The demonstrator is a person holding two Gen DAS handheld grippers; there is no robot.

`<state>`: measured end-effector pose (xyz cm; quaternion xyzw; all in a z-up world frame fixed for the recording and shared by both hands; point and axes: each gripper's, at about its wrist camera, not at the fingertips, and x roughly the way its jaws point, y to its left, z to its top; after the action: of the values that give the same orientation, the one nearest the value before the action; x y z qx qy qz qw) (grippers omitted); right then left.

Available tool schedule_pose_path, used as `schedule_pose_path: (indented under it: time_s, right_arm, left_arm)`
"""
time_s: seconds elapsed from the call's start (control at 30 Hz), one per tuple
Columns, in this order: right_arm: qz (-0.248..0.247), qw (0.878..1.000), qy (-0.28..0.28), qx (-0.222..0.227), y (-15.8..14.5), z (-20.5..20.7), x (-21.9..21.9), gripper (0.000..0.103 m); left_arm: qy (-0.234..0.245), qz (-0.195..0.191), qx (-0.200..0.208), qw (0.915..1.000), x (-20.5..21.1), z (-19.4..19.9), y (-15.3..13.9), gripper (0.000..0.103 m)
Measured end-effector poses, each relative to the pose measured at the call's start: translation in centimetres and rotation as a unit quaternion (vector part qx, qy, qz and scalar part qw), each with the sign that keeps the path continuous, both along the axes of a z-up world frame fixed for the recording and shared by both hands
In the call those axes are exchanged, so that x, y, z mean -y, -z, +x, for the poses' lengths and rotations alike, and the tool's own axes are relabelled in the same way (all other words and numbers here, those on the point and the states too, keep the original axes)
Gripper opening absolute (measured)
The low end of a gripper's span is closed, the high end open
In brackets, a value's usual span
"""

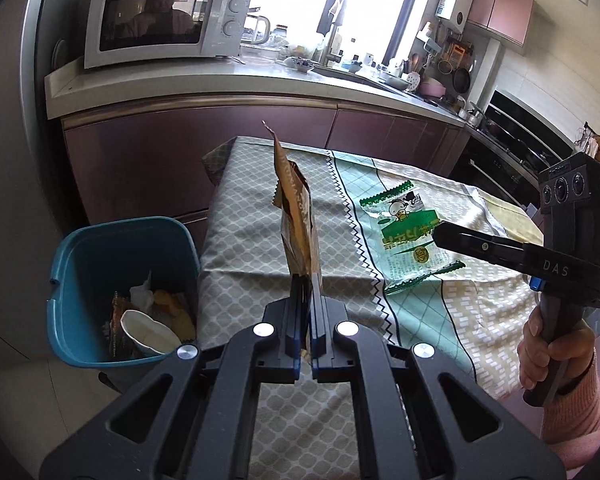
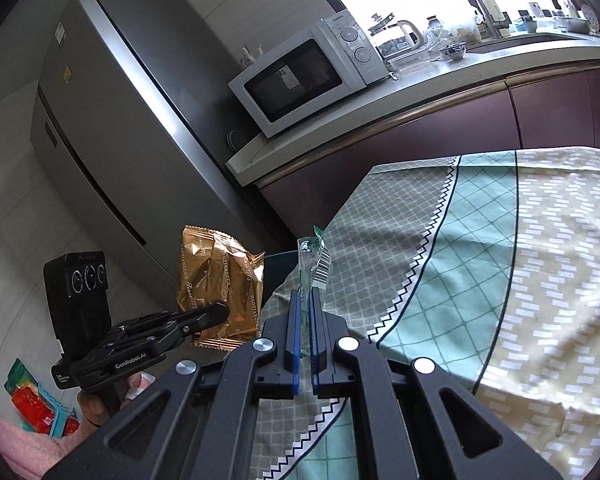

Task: Collect trash
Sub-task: 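Carry the sachet in the left tool and wrapper in the right tool over the teal bin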

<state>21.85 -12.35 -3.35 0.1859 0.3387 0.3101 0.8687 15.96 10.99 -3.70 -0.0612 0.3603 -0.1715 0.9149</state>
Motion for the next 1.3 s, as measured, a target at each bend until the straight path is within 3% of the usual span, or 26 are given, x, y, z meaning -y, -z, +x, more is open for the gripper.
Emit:
schedule_pose_path:
  time_s: [0.67,1.3]
  right_arm:
    - [-0.018,0.996,-0.086,-0.013,0.1,4.0,-9.7,0.003]
    - [-0.056,0.989,-0.128,-0.040,1.8,7.9,-17.2,0.003]
  left_arm:
    - [-0.108,0.031,-0.006,0.9937,-9.8,0.3,0.7,0.003]
    - [-0.143,0.053,-0.020,0.9880,-11.6,2.7,2.7,0.003]
